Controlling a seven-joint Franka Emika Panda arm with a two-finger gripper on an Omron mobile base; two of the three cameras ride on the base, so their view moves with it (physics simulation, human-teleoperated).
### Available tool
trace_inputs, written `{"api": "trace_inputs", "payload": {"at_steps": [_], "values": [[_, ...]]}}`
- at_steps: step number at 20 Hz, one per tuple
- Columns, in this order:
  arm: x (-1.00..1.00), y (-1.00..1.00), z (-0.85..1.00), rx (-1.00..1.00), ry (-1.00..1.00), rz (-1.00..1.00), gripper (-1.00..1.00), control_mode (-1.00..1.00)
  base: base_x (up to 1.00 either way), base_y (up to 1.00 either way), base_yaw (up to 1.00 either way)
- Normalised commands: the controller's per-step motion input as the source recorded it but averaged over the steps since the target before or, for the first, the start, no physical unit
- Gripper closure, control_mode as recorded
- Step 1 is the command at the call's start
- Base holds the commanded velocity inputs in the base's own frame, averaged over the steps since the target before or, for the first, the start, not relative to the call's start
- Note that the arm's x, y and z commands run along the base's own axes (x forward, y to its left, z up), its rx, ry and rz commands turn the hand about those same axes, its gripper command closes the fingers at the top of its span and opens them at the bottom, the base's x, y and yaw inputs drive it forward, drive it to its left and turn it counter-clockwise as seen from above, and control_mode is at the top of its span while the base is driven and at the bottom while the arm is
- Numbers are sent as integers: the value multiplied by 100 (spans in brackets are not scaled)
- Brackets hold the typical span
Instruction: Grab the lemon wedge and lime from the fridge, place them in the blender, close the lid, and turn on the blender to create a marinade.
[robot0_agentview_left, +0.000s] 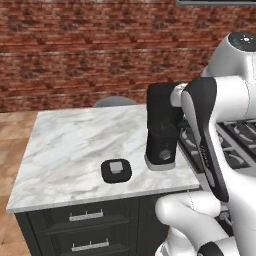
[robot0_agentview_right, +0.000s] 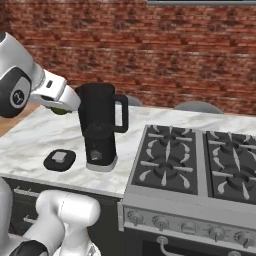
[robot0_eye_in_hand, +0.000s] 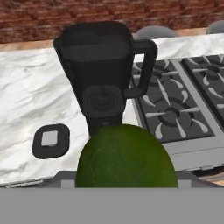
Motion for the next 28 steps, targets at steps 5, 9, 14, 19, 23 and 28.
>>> {"api": "trace_inputs", "payload": {"at_steps": [5,9,14,19,23,28], "values": [[63,0,54,9,7,0,100,-100,0,0,0],[82,0,44,12,16,0,100,-100,0,0,0],[66,0,11,13,22,0,100,-100,0,0,0],[18,0,-16,0,9,3,100,-100,0,0,0],[61,0,-78,-4,3,0,100,-100,0,0,0],[76,6,-37,0,17,0,100,-100,0,0,0]]}}
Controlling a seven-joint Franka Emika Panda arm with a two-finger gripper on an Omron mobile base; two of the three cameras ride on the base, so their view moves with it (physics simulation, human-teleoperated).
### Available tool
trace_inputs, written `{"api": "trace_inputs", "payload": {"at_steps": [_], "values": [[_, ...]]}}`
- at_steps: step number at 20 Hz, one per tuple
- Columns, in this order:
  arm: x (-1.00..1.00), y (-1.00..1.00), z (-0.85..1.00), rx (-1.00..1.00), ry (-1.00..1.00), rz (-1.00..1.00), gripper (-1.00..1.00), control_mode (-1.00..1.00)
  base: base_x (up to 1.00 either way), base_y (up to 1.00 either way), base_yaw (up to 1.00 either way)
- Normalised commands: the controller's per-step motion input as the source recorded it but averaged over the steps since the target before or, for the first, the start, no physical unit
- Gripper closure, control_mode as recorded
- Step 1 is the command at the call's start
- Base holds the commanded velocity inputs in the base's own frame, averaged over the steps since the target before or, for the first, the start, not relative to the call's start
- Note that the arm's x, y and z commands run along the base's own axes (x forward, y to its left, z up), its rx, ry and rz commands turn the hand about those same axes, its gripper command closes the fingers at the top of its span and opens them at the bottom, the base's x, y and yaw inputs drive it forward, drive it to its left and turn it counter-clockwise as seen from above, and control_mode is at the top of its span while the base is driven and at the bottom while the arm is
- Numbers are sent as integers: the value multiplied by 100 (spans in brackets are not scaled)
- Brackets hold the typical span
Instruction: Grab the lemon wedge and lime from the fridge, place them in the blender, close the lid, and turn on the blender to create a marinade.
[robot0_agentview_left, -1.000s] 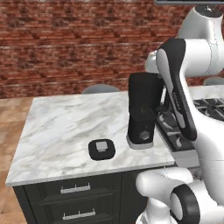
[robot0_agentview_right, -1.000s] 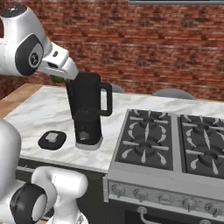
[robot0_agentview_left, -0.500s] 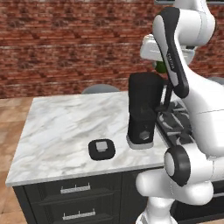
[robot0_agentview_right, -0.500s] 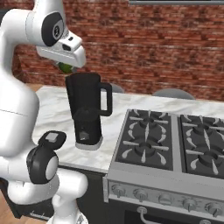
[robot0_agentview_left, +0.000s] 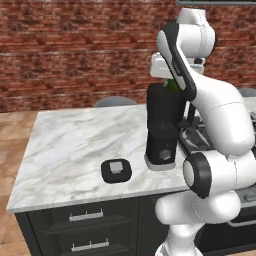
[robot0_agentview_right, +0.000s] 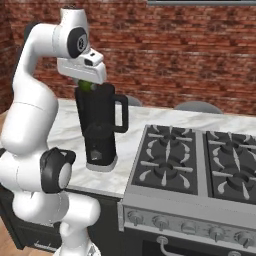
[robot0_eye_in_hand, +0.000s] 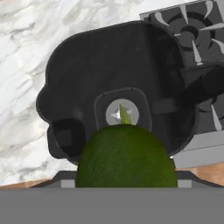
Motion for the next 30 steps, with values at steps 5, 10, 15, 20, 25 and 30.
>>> {"api": "trace_inputs", "payload": {"at_steps": [5,10,15,20,25,30], "values": [[68,0,-20,0,11,0,100,-100,0,0,0],[61,0,-12,0,3,0,100,-100,0,0,0],[42,0,-22,0,1,0,100,-100,0,0,0],[16,0,-36,0,0,0,100,-100,0,0,0],[7,0,-43,0,0,0,100,-100,0,0,0],[-20,0,-28,0,-1,0,100,-100,0,0,0]]}}
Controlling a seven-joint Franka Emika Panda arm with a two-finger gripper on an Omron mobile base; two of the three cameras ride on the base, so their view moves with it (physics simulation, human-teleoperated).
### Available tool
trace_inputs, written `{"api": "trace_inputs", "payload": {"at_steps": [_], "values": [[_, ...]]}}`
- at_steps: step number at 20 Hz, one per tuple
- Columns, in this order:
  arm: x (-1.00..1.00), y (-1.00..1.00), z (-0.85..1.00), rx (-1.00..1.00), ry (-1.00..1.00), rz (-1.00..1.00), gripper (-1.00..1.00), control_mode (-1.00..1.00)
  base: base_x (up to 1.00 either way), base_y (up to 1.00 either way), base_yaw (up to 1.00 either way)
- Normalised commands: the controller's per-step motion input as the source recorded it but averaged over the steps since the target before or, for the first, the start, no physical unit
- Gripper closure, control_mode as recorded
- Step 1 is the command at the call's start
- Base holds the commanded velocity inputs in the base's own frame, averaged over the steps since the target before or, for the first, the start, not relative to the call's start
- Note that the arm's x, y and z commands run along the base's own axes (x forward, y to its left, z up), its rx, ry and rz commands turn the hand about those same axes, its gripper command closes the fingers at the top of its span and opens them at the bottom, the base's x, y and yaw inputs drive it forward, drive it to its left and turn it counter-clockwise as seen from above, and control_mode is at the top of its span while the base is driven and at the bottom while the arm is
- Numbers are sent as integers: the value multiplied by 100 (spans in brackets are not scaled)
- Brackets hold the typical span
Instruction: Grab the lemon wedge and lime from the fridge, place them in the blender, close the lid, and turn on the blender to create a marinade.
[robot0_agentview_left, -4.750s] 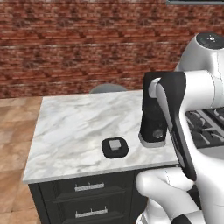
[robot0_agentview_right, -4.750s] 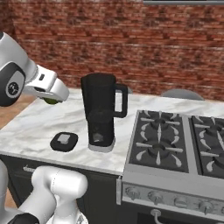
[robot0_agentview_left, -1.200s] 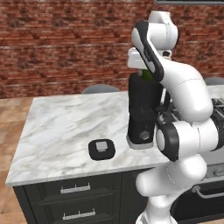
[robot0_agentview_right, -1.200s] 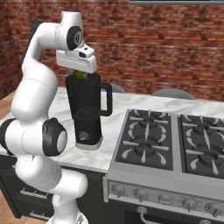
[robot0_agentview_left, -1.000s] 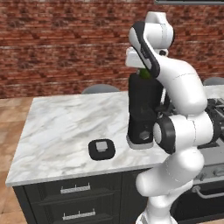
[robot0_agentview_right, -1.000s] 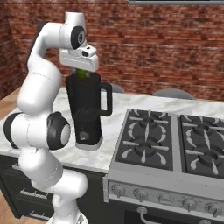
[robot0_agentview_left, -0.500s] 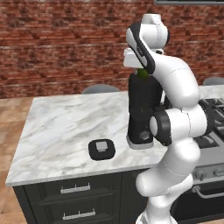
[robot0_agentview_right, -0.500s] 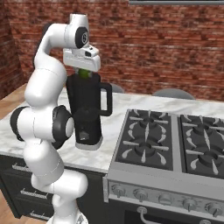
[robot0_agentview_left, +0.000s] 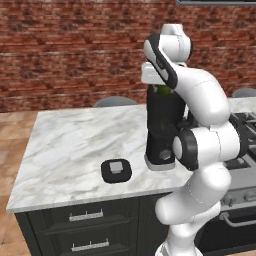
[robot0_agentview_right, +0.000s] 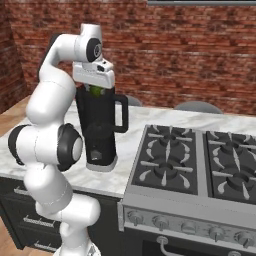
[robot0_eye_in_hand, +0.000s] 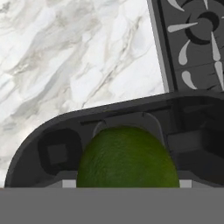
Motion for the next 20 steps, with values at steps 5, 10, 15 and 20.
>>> {"api": "trace_inputs", "payload": {"at_steps": [5,10,15,20], "values": [[0,0,-6,0,0,0,100,-100,0,0,0],[11,0,-1,0,0,0,-100,-100,0,0,0],[11,0,6,0,0,0,-100,-100,0,0,0],[3,0,34,0,-3,0,-100,-100,0,0,0]]}}
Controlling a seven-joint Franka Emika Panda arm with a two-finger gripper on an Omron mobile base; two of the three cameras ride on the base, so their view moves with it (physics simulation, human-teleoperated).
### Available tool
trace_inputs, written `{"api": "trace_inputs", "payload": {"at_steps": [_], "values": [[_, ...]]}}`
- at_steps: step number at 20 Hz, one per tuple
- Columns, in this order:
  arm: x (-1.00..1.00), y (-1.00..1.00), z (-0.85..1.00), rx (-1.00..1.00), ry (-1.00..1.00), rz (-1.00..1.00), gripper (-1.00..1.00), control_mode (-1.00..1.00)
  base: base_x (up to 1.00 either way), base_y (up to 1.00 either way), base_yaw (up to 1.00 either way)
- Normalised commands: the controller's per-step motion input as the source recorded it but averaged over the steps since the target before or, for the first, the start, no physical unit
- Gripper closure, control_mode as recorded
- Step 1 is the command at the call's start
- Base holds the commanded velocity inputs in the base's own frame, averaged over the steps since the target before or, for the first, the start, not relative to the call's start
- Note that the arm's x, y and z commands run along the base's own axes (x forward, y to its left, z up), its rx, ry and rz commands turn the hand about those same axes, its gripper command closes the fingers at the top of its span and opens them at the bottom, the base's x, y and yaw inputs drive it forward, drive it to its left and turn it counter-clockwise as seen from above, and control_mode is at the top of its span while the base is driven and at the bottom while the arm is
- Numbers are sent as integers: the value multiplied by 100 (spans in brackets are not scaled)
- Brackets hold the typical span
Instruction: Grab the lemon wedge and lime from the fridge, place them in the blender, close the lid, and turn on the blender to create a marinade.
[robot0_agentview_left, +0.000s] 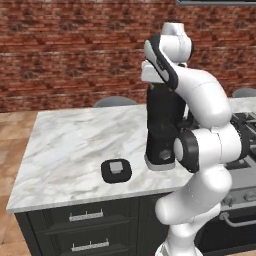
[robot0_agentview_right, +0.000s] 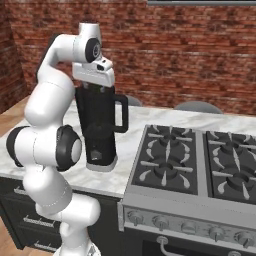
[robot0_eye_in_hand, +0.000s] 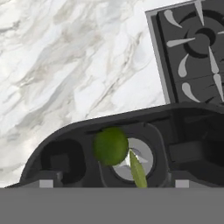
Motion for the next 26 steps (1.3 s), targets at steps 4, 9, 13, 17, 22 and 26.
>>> {"api": "trace_inputs", "payload": {"at_steps": [4,9,13,17,22,26], "values": [[0,0,39,0,-5,0,-100,-100,0,0,0],[-17,16,51,0,-13,0,-100,-100,0,0,0],[-85,54,14,0,-12,0,-100,-100,0,0,0],[-100,72,0,0,-6,0,-100,-100,0,0,0],[-96,73,-40,-1,-2,2,-100,-100,0,0,0],[-61,70,-100,-3,1,3,-100,-100,0,0,0]]}}
